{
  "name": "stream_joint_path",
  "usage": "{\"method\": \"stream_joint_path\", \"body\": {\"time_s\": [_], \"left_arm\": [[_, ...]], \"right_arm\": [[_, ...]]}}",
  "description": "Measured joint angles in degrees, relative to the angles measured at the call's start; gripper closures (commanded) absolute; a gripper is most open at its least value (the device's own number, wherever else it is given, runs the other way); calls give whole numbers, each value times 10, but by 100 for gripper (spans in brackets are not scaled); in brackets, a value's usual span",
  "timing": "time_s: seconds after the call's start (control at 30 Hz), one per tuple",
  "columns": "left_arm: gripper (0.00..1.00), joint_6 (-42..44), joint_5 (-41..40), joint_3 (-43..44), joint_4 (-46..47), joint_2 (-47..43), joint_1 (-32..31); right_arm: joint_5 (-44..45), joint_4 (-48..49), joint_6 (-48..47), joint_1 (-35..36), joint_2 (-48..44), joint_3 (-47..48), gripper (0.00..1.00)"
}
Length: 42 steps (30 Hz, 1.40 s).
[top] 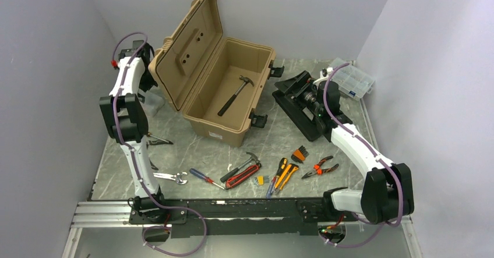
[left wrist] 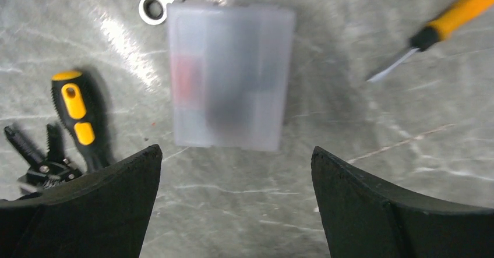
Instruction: Pack the tool kit
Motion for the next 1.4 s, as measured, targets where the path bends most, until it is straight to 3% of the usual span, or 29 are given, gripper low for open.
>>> {"method": "stream_joint_path", "body": {"time_s": [0.1,0.3,1.27,1.4], "left_arm": [[1,-1,0,-29,-13,0,0],[1,0,-4,-9,-32,5,0],[1,-3,1,-77,36,41,6],[15,-12,2,-84,41,41,6]], "right_arm": [[0,0,0,-1,1,0,8],[0,1,1,-2,1,0,8],[-15,1,1,-14,1,-1,8],[-15,1,1,-15,0,-1,8]]}}
